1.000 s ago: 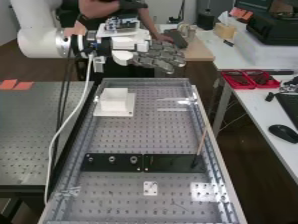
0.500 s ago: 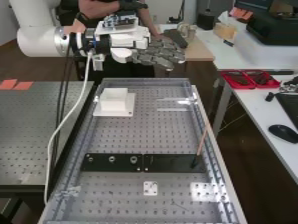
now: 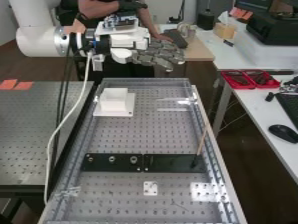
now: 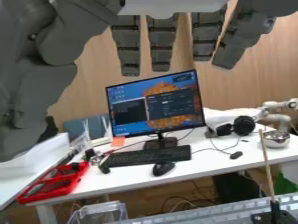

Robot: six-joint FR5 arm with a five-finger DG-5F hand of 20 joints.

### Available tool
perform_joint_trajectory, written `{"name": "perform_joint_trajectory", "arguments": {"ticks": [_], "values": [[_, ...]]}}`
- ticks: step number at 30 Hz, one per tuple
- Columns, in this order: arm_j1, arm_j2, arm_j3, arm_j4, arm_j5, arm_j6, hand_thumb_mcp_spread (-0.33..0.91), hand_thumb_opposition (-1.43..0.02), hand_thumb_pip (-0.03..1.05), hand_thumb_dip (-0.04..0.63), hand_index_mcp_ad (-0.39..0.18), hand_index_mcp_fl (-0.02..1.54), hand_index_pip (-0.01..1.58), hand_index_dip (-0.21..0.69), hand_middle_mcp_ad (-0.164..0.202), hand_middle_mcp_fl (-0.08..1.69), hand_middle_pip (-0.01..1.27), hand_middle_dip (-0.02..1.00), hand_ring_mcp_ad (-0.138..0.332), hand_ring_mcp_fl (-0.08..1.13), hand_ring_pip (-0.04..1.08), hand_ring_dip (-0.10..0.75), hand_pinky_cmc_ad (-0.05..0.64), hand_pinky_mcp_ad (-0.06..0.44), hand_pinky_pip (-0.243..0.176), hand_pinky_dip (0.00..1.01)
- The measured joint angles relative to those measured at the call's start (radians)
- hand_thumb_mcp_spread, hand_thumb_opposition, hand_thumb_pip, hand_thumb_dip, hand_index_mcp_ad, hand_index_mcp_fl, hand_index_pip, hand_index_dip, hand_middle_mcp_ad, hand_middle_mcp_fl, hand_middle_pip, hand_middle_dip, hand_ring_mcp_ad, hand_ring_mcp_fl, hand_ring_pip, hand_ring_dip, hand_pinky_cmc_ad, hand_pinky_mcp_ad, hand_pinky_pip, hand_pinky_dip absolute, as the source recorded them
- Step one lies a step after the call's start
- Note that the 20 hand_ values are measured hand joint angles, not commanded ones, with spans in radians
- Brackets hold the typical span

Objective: Grab the drill bit and place it in the clear container

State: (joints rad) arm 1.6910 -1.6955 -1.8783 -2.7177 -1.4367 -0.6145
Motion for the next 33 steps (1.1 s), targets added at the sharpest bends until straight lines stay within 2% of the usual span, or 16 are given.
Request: {"name": "perform_joint_trajectory", "arguments": {"ticks": [33], "values": [[0.0, 0.007, -0.004, -0.016, -0.008, -0.003, 0.37, -0.68, 0.23, 0.052, -0.054, 0.19, 0.11, 0.316, 0.07, 0.07, 0.14, 0.17, 0.227, 0.0, 0.09, 0.007, 0.312, 0.201, -0.14, 0.39]]}}
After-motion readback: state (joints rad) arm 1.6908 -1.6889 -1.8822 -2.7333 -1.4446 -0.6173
